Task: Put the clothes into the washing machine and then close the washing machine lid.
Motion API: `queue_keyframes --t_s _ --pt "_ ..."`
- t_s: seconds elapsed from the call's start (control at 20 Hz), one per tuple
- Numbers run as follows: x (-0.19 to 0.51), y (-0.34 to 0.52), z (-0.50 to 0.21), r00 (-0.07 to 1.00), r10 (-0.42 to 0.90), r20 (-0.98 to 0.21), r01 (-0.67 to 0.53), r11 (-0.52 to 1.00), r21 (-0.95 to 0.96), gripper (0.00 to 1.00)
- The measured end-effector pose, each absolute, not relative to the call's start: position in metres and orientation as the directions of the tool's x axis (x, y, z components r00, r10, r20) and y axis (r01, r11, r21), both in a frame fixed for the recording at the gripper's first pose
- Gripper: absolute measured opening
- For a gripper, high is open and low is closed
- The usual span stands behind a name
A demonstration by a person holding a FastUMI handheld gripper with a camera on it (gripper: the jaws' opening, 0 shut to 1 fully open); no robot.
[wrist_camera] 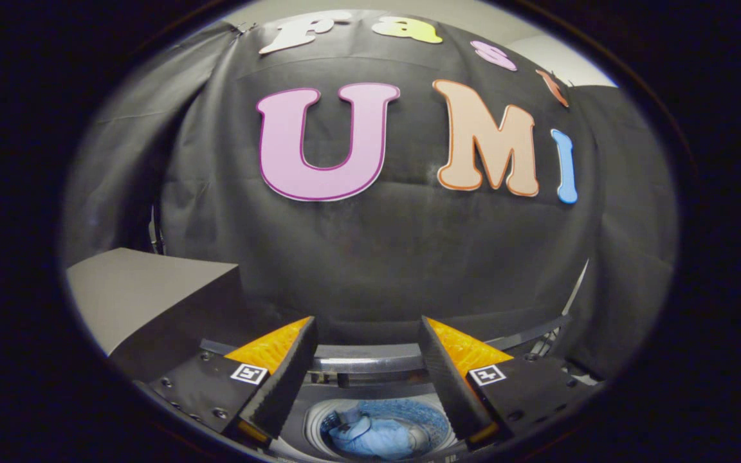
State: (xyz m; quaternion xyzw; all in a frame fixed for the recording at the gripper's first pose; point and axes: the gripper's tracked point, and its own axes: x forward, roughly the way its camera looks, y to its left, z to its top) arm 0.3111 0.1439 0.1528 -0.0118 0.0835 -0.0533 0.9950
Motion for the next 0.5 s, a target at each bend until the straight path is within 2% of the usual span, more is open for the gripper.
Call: queue_keyframes --t_s 0.5 --pt "0.288 0.131 0.142 0.978 -0.123 -0.171 0.118 0.992 -0.04 0.98"
